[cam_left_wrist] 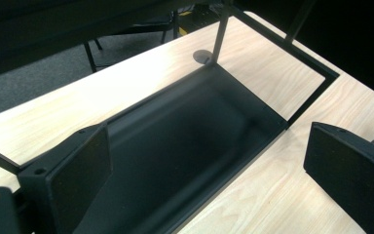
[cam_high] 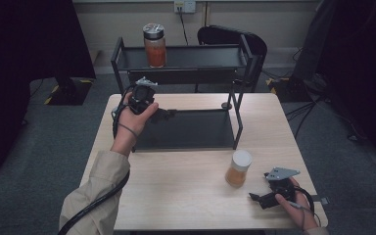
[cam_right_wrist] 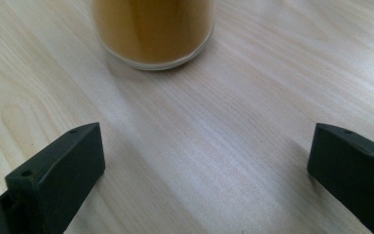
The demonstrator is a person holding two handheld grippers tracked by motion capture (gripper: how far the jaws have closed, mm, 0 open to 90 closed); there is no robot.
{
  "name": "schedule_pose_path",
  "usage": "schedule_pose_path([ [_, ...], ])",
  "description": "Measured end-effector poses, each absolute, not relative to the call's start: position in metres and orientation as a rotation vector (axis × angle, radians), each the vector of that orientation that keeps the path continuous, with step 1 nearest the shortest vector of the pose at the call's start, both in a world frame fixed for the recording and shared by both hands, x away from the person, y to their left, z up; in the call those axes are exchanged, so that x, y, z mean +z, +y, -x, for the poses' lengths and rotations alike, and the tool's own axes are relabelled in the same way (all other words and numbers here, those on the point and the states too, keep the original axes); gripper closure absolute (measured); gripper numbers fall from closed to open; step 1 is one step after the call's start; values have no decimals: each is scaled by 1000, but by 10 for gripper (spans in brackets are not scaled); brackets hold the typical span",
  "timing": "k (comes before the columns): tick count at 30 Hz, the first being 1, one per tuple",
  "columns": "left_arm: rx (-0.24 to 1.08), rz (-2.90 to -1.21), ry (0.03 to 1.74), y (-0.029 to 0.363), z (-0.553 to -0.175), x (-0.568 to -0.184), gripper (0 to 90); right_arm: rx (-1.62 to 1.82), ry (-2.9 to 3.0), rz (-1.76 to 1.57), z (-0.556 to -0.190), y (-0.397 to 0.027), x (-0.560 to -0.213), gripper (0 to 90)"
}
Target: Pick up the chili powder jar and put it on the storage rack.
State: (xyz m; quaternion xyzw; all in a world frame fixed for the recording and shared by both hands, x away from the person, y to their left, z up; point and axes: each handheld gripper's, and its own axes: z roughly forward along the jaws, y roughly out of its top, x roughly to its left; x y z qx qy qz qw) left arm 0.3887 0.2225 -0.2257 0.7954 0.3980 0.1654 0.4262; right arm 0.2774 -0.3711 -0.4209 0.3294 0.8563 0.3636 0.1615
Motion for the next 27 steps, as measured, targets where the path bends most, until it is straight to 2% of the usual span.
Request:
schedule_pose_path([
  [12, 388, -2026, 957, 218, -381, -258, 28, 1037, 2445, -941, -277, -371, -421, 0],
  [27, 345, -1998, 991, 226, -373, -305, 30, 1037, 2444, -940, -277, -371, -421, 0],
])
